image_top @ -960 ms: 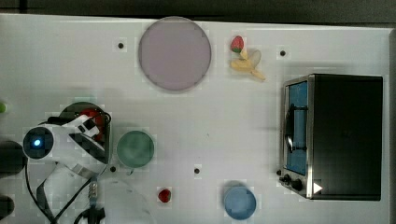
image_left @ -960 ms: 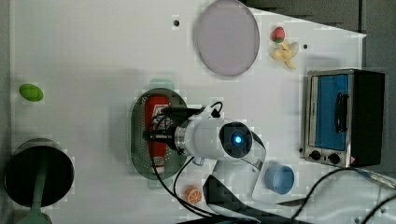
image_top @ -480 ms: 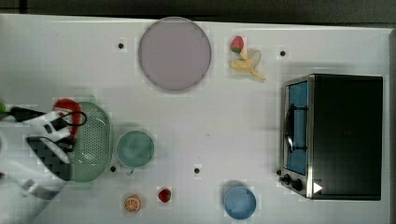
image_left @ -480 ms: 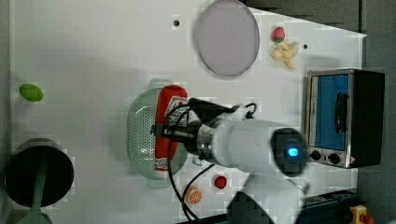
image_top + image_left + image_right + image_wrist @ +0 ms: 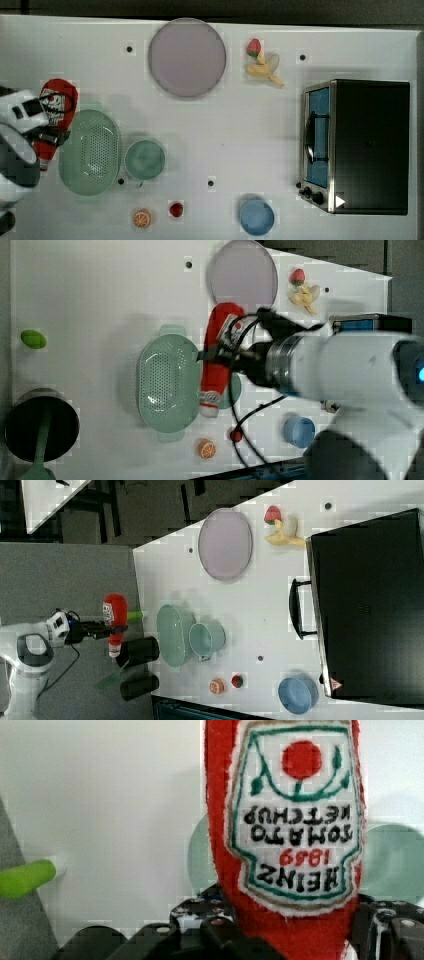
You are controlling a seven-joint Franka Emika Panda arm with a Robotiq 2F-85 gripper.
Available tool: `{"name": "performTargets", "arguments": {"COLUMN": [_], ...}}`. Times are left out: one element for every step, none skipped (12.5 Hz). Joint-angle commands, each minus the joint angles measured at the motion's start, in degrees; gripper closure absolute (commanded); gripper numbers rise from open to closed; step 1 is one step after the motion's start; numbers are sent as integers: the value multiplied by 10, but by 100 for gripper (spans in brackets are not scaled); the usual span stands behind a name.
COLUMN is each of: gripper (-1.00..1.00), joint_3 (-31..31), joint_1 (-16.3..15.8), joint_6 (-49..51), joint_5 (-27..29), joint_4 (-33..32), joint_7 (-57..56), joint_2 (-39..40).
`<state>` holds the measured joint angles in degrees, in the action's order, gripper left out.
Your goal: Pick ketchup from strainer and place it on the table
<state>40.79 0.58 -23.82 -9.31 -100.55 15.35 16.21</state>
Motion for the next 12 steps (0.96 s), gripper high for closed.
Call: {"name": "performTargets", "arguments": {"gripper": [-21,-21,-21,-21,-21,-21,-21,-21,-21,-21,-21,-21], "joint_3": [-49,-69,-92,-116,-142,-166,-188,-207,-223,-235,-243,-249], "joint_1": [54,59,65,70,74,77,79,82,85,89,93,98], "joint_6": [55,61,58,56,54,54,54,54,54,54,54,53], "joint_5": [-3,-3,-4,-8,-16,-25,-31,-31,-31,-31,-31,-31], "joint_4": [49,59,63,64,64,64,64,63,62,61,57,49], "joint_7": [-64,-79,-95,-111,-129,-152,-183,-215,-244,-265,-282,-293], "joint_2": [36,41,43,42,42,43,42,42,42,41,41,41]}}
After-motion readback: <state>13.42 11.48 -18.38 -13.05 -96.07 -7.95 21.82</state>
